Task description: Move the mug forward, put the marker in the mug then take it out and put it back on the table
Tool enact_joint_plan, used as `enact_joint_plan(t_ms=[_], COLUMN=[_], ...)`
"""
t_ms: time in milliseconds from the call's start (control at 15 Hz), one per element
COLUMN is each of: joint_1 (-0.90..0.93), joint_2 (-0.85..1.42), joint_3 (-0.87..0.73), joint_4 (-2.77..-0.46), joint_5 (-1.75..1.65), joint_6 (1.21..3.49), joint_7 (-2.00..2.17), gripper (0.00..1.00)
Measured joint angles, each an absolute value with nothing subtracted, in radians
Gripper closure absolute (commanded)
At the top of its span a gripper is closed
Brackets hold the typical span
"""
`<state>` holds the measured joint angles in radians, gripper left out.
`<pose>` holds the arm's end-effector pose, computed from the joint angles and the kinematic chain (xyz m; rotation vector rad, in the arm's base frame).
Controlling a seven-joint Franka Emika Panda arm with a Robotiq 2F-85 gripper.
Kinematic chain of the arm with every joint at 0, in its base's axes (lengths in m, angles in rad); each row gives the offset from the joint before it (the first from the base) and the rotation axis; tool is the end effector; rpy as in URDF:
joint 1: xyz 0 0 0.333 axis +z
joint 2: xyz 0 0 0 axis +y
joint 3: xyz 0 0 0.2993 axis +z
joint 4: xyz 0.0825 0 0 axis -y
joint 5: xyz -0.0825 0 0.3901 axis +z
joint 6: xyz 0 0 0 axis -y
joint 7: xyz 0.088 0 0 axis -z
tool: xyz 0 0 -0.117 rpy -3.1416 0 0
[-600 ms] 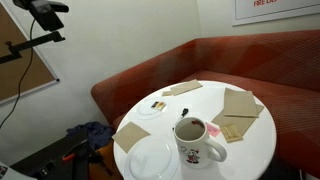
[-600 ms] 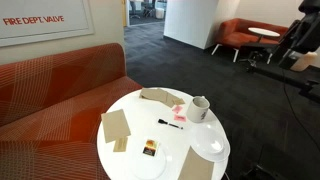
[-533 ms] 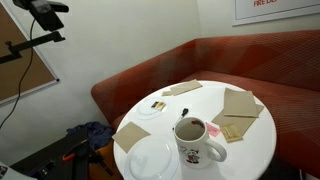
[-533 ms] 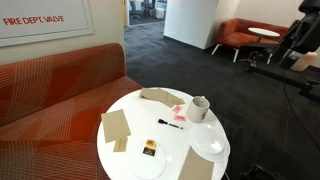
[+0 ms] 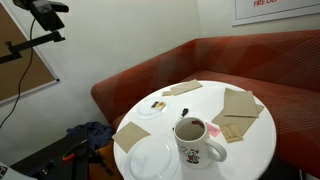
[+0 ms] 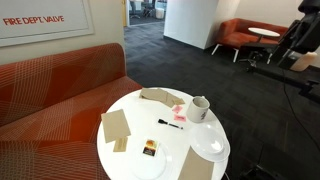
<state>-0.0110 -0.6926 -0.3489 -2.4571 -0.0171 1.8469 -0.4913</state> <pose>0.3480 -0.1414 0.4969 -2.9516 -0.3048 -0.1866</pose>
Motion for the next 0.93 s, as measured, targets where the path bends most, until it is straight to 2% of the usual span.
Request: enact_joint_plan(t_ms=[267,933], joint_1=[-0.019,-0.090], joint_2=[-0.670,-0.517], joint_3=[-0.305,-0.184], joint_4=[-2.479,-2.609], joint_5=[-0.021,-0.119], joint_6=[1.912,2.320], joint_7=[-0.448,-0.230], gripper=[0.00,0.00])
